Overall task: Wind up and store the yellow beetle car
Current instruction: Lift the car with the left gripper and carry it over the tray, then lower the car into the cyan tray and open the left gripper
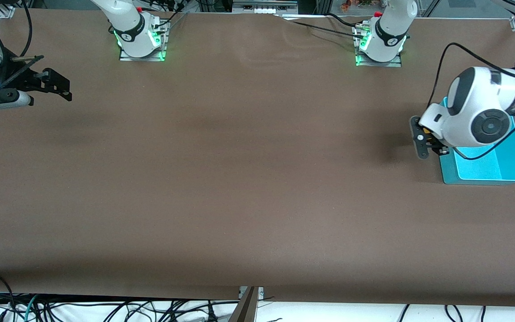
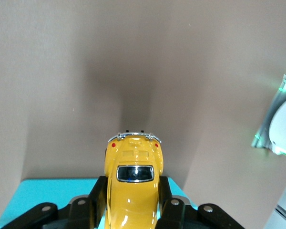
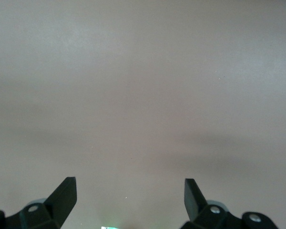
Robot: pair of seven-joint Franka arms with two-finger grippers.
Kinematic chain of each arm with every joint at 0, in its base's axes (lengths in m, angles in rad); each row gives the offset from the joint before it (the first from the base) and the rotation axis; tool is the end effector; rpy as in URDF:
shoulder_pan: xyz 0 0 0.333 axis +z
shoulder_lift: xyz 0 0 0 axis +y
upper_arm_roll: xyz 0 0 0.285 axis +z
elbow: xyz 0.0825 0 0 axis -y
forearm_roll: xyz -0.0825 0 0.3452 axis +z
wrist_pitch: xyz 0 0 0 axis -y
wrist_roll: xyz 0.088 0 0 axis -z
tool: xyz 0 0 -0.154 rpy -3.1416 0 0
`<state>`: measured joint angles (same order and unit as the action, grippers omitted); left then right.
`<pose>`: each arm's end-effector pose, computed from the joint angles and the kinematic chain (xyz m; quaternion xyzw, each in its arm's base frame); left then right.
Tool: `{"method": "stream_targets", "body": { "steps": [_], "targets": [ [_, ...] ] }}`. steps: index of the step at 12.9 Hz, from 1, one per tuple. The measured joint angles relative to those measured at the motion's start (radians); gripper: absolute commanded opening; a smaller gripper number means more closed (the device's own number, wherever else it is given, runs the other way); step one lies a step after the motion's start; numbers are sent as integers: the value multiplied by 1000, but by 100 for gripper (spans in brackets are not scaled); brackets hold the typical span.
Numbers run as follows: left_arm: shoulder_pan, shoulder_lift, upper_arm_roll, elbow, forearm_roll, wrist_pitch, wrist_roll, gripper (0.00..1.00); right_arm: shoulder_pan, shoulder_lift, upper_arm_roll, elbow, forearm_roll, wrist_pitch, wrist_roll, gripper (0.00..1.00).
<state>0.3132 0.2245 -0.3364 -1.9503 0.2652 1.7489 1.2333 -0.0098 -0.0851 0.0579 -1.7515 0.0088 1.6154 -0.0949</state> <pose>0.4950 0.0253 0.2952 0.7568 -0.6156 -0.2150 0.0441 0.4889 0.0256 0.5148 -0.9972 -0.0709 0.0255 0.0025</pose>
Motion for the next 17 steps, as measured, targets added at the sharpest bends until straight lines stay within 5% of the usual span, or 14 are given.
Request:
{"method": "stream_targets", "body": {
  "steps": [5,10,14,15,16,17],
  "targets": [
    [164,35,50,26,98,-3,206,23,2,1,0,0,0,-2,0,100],
    [350,174,52,8,127,306,388,23,3,1,0,0,0,-5,0,100],
    [388,246,50,-28,151,423,406,30,3,1,0,0,0,-5,0,100],
    [395,252,50,-32,153,429,406,45,3,1,0,0,0,-5,0,100],
    [404,256,50,-33,154,430,406,50,3,1,0,0,0,-5,0,100],
    [412,261,50,-34,154,433,406,69,3,1,0,0,0,-5,0,100]
  ]
}}
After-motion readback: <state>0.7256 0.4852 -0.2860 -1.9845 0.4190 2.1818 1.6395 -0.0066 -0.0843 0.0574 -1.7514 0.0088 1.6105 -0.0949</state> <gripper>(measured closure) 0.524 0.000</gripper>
